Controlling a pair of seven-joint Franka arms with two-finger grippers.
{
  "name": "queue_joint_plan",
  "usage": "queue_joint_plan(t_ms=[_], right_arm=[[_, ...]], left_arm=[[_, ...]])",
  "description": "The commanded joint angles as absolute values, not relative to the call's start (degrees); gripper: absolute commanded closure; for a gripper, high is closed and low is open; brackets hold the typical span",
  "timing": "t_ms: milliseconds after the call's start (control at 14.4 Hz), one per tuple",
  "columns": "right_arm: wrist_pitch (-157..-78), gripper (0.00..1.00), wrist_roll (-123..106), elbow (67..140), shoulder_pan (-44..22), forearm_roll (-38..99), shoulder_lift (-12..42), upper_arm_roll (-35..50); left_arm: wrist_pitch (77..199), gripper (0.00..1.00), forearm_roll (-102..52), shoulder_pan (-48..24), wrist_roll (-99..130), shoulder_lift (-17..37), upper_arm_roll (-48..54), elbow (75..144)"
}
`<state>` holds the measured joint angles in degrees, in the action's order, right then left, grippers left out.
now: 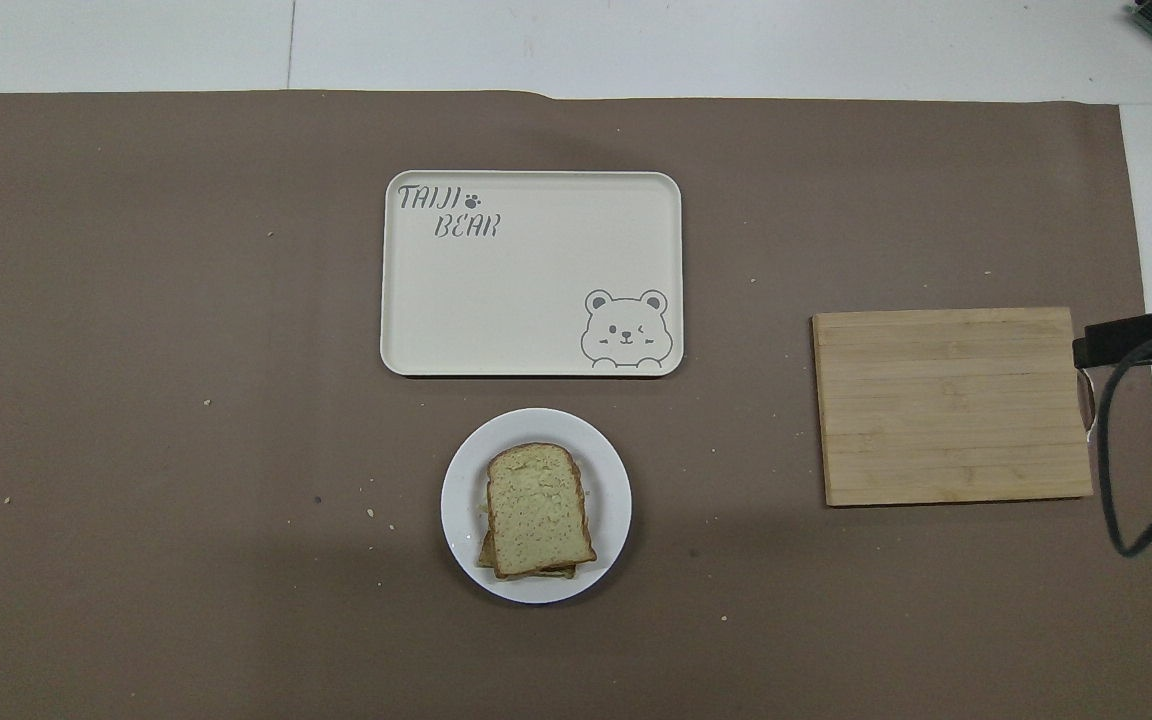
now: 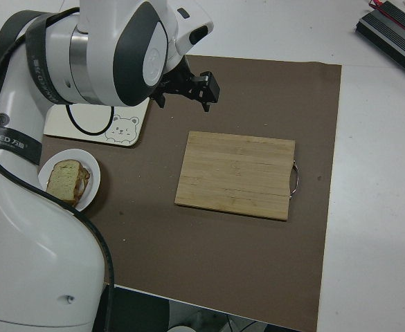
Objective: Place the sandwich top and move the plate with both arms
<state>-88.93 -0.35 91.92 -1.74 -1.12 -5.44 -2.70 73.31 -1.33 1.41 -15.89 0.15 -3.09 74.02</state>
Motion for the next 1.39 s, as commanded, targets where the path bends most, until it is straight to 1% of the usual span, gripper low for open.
queue_joint_plan(t_ms=[0, 554, 693, 831, 1039, 1316], right_arm=[[-88.68, 0.0, -2.11, 93.34, -0.79, -2.02, -6.68, -2.02], [-88.33, 0.0, -2.11, 93.16, -0.79, -2.02, -6.68, -2.02], [-88.33, 0.0, -2.02, 93.08, -0.88, -2.02, -6.68, -1.76], [-88.33, 0.0, -2.02, 92.99, -0.79, -2.02, -6.59, -1.76], [-88.42, 0.0, -1.93, 92.99, -0.79, -2.02, -6.59, -1.76], [-88.33, 0.0, -2.02, 92.9, -0.79, -2.02, -6.59, -1.76]], left_arm=[[73.92, 0.0, -0.62, 1.93, -15.82, -1.32, -2.55, 75.94], [72.43, 0.0, -0.79, 1.67, -15.56, -1.41, -2.37, 76.02], [72.24, 0.0, -1.84, 0.45, -15.47, -2.02, -0.28, 77.16], [75.21, 0.0, -6.21, 0.35, -15.64, -5.43, -0.08, 83.73], [80.66, 0.0, -12.12, 0.18, -16.17, -10.53, 0.17, 96.29], [88.75, 0.0, -24.06, -0.26, -16.52, -11.51, 0.35, 108.95]])
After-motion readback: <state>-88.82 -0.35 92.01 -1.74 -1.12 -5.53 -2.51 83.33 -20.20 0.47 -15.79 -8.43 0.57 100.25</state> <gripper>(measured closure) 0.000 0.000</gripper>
